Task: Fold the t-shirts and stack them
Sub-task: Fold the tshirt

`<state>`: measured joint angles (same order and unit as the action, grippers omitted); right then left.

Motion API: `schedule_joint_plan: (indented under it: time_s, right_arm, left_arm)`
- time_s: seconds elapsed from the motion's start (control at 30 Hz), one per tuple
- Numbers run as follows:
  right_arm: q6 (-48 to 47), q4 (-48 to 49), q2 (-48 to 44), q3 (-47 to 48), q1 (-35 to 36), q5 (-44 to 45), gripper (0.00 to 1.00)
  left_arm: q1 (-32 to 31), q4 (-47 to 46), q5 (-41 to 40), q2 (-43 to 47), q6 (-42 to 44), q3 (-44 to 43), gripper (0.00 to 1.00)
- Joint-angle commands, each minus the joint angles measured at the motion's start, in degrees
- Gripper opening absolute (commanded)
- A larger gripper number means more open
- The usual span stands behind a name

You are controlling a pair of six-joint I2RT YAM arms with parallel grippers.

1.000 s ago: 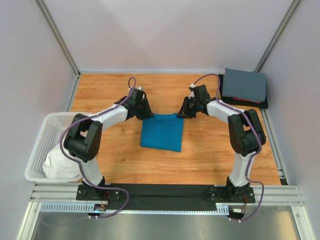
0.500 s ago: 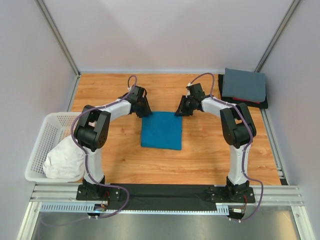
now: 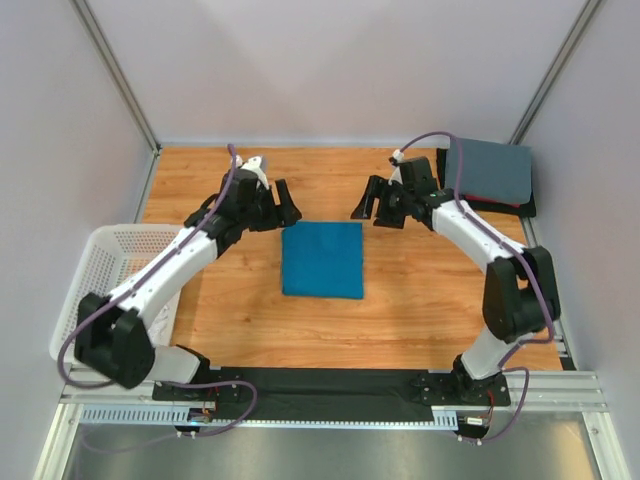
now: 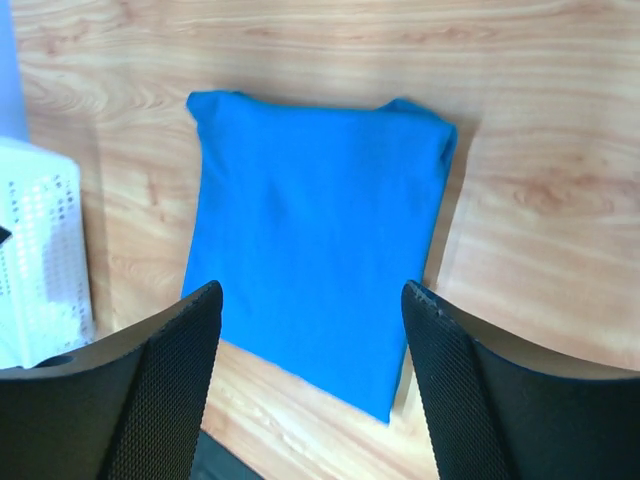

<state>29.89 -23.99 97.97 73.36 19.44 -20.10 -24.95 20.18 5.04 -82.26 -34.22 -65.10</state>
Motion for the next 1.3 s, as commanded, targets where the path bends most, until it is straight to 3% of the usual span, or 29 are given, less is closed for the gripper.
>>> schedule_joint_plan:
  time_s: [0.0,0.17,0.37,0.57,0.77,1.0,1.1,1.27]
  right_arm:
    - [-0.4,0.4,-5.9,-6.5,0.5,0.1,0.73]
    - [0.2,3.2,-7.7,-12.0,2.3,-1.5,0.65]
    - [0.2,5.4,-4.7,-11.4,6.5,-1.2,0.59]
    - [2.3,7.3,0.2,-9.8,7.9,0.3,0.57]
    - [2.6,7.0,2.0,-10.2,7.9,1.5,0.57]
    - [2.0,5.8,4.9,-9.2,7.9,2.8,0.51]
    - [2.7,6.0,5.6,-9.3,7.9,3.8,0.49]
    - [3.4,6.0,6.8,-9.7,7.8,5.0,0.47]
  left_arm:
    - [-2.8,1.8,-2.0,9.5,-1.1,8.8,0.81]
    - [-5.8,-4.6,-3.9,15.6,-7.2,22.7,0.79]
    - [-5.0,-22.3,-3.5,18.9,-2.8,34.9,0.85]
    - [-4.4,-36.6,2.7,15.7,-0.4,37.2,0.86]
    - [-4.4,-40.9,8.0,6.8,-2.6,35.2,0.85]
    - [-4.7,-38.7,8.1,6.9,-4.8,37.7,0.83]
    - [-5.6,-34.7,8.1,10.1,-5.5,37.9,0.77]
    - [-8.8,-18.6,-3.1,12.3,-7.3,35.5,0.57]
